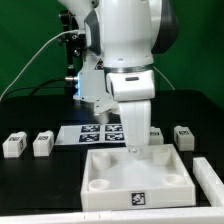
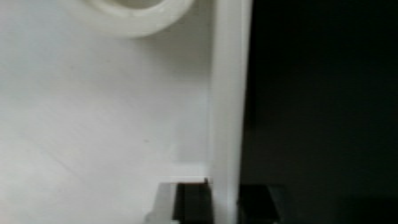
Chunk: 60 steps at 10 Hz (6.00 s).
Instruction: Assemble one leg
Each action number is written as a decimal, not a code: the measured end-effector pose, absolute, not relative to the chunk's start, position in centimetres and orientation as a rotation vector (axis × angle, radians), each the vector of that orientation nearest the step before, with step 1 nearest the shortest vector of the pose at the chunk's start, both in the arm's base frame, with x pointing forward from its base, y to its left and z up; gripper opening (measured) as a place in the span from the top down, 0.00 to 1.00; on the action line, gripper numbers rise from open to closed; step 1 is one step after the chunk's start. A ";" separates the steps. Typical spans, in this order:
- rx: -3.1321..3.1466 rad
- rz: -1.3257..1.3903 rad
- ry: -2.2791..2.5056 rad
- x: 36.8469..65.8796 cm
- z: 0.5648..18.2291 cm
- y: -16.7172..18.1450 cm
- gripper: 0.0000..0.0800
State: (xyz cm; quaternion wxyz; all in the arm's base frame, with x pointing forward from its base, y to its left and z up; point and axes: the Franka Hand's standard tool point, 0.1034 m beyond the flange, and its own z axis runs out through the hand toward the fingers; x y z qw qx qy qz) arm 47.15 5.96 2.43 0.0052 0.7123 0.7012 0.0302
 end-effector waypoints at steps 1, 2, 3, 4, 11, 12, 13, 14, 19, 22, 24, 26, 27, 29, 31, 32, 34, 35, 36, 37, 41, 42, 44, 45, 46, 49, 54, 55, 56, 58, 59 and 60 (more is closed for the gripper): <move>2.239 0.099 2.188 48.0 2.4 7.0 0.93; 2.238 0.109 2.187 48.7 2.4 7.5 0.93; 2.245 0.096 2.187 49.0 2.2 7.5 0.93; 2.251 0.080 2.190 49.4 2.0 7.5 0.93; 2.234 0.050 2.199 49.5 1.7 7.4 0.65; 2.234 0.050 2.199 49.5 1.7 7.4 0.42; 2.235 0.049 2.198 49.5 1.7 7.4 0.27; 2.235 0.049 2.198 49.5 1.7 7.4 0.27; 2.237 0.049 2.196 49.5 1.7 7.3 0.19; 2.239 0.049 2.194 49.5 1.7 7.2 0.19; 2.340 0.072 2.064 49.3 3.4 7.4 0.19; 2.489 0.082 1.887 48.2 4.5 8.8 0.19; 2.609 0.089 1.725 47.7 4.9 9.6 0.19; 2.908 0.104 1.237 46.6 5.2 11.8 0.19; 3.118 0.121 0.709 46.0 5.0 14.6 0.19; 3.149 0.115 0.607 46.0 4.9 14.6 0.19; 3.197 0.105 0.379 45.9 4.9 14.7 0.19; 3.224 0.094 0.194 45.8 4.9 14.9 0.19; 3.220 -0.006 0.144 45.0 4.8 15.7 0.19; 3.220 -0.027 0.141 44.9 5.0 16.3 0.19; 3.148 -0.423 0.130 43.6 4.0 16.9 0.19; 3.112 -0.558 0.135 42.7 4.0 16.5 0.19; 3.007 -0.893 0.143 42.4 4.1 16.3 0.19; 2.974 -0.980 0.132 42.9 3.8 16.4 0.19; 2.864 -1.179 0.103 40.9 4.0 16.3 0.19; 2.774 -1.338 0.112 39.9 3.0 16.5 0.19; 2.744 -1.341 0.127 38.2 1.2 18.0 0.19; 2.745 -1.343 0.135 38.2 1.1 17.8 0.19; 2.744 -1.343 0.133 38.2 1.0 17.6 0.19; 2.744 -1.344 0.132 38.2 1.0 17.6 0.33; 2.744 -1.344 0.132 38.2 1.0 17.6 0.50; 2.744 -1.344 0.132 38.2 1.0 17.6 0.50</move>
Offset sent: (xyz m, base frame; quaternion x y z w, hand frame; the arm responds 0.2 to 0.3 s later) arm 0.0266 0.0167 -0.0014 0.0065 0.0091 -0.0077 0.9999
